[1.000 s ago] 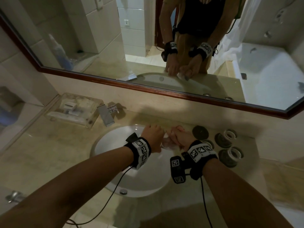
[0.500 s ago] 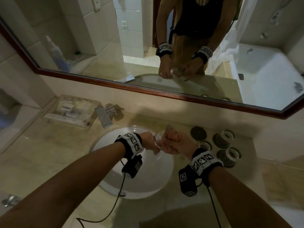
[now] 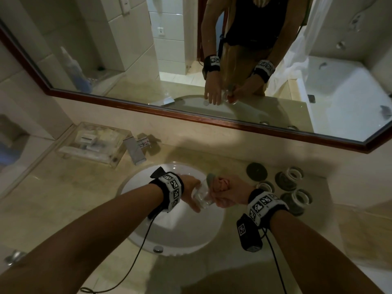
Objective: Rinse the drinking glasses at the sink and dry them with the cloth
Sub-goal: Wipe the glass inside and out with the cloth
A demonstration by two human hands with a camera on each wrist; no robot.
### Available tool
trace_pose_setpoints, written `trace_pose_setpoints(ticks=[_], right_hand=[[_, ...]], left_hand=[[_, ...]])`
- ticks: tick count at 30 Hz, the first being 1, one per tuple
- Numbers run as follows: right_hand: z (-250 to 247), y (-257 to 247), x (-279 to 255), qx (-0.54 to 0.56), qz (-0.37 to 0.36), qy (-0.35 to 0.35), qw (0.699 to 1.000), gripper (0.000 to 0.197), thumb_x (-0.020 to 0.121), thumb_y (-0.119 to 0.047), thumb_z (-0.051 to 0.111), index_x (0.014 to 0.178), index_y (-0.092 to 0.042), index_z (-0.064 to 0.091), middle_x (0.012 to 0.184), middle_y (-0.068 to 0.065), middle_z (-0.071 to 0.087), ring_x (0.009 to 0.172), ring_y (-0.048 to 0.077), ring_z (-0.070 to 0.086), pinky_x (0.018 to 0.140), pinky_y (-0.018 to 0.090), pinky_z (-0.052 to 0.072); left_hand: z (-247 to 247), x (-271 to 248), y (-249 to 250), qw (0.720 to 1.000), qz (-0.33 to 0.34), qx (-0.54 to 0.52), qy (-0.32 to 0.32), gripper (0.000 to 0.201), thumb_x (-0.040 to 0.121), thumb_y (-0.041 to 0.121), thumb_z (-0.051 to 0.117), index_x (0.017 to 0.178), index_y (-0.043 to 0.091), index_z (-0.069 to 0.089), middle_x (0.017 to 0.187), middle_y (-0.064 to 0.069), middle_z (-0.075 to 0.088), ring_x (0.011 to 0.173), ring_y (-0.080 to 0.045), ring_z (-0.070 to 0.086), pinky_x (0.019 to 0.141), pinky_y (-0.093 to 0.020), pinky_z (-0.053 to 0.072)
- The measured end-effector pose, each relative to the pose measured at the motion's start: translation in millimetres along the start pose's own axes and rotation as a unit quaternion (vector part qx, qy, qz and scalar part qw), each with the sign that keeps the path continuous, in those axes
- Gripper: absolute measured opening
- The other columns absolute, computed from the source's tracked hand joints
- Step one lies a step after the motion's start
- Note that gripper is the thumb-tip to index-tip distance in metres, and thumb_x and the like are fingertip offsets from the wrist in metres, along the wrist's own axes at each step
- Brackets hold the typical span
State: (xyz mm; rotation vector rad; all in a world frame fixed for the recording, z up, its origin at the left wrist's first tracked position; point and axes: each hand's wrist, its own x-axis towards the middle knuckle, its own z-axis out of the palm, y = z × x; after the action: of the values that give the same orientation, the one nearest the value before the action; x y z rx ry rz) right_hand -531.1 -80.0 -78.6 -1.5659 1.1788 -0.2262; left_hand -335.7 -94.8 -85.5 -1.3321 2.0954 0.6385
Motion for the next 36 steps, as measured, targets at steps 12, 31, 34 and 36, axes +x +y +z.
trace_pose_setpoints(ticks=[12,31,34,36], right_hand=[[-4.0,-5.2,7.4,-0.118,0.07,-0.106,0.985,0.027,0.085,-0.003,0.068,0.069,-0.02,0.055,0.062,0.002,0.058,0.045,0.007,0.057,0.047,0.02,0.047],[4.7,-1.8,4.1,-0.046,0.06,0.124,0.989,0.015,0.091,-0.014,0.06,0.084,-0.001,0.056,0.076,0.005,0.058,0.063,0.013,0.055,0.055,0.013,0.042],[22.3,6.7,12.9,0.069,0.068,0.14,0.985,0.029,0.092,-0.039,0.06,0.086,-0.011,0.064,0.084,0.01,0.068,0.078,0.029,0.066,0.073,0.041,0.055],[35.7,37.6,35.9,0.176,0.083,0.155,0.968,0.059,0.076,-0.072,0.059,0.087,-0.015,0.069,0.088,0.012,0.073,0.081,0.036,0.069,0.076,0.054,0.057]], left_hand=[[0.2,5.5,6.7,0.975,0.148,0.045,0.159,0.043,0.088,0.026,0.064,0.128,0.012,0.055,0.135,-0.003,0.044,0.119,-0.023,0.045,0.099,-0.034,0.04],[21.5,19.2,-33.0,0.905,0.038,-0.389,0.166,0.021,0.087,0.021,0.068,0.094,0.002,0.074,0.088,-0.008,0.073,0.069,-0.004,0.062,0.07,-0.016,0.05],[21.7,21.6,-30.4,0.843,0.022,-0.498,0.202,0.019,0.088,0.016,0.066,0.095,-0.001,0.073,0.071,0.009,0.069,0.059,0.008,0.06,0.07,-0.015,0.046],[19.6,24.1,-23.8,0.806,0.018,-0.55,0.217,0.019,0.087,0.015,0.067,0.091,-0.003,0.072,0.059,0.012,0.064,0.054,0.002,0.055,0.066,-0.022,0.043]])
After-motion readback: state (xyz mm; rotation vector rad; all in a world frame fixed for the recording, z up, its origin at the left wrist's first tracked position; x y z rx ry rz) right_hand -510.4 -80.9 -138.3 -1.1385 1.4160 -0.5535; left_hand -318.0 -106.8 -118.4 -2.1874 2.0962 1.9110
